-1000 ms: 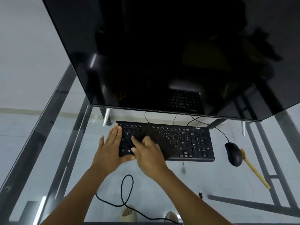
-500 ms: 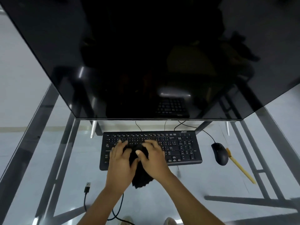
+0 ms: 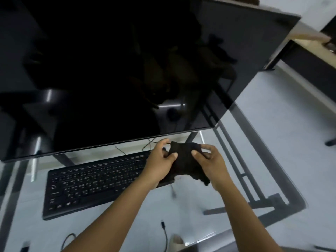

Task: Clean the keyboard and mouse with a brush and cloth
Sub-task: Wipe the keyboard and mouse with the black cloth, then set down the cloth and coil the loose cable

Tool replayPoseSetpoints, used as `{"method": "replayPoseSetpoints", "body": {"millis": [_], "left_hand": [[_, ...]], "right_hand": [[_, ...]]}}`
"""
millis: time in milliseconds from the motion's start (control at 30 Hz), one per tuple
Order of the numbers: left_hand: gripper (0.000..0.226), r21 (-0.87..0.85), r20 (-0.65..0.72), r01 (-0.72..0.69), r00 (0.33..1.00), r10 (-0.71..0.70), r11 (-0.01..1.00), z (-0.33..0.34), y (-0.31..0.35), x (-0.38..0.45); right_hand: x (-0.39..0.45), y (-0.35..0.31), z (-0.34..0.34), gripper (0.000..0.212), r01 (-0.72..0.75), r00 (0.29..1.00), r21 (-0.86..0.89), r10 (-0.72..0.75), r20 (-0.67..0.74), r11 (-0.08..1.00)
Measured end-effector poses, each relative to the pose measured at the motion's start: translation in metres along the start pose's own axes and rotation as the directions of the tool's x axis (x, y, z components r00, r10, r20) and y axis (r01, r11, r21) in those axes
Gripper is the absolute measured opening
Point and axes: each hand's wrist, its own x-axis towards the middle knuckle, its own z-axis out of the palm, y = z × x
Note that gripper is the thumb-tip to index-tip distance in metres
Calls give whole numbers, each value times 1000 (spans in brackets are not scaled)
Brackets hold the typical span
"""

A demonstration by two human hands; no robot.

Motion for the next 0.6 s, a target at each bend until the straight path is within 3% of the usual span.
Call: {"method": "replayPoseSetpoints", "body": {"millis": [167,367,533,600], "left_hand": [[46,29,125,4,992,-8,1000,106,19,23],[50,106,171,15,985,-33,994,185,-8,62],[46,371,69,-91,995,70,924,210,-30,88],[43,538,132,-240,971,201,808,213,-40,93]], "right_hand": [[38,12,-98,27,-28,990,-201,-1,-142,979],[85,45,-180,24,-211,977,-274,212,-26,938],[126,83,-171,29,-139,990,-416,110,-92,899],[138,94,-161,32,-85,994,-463,41,-105,882]]}}
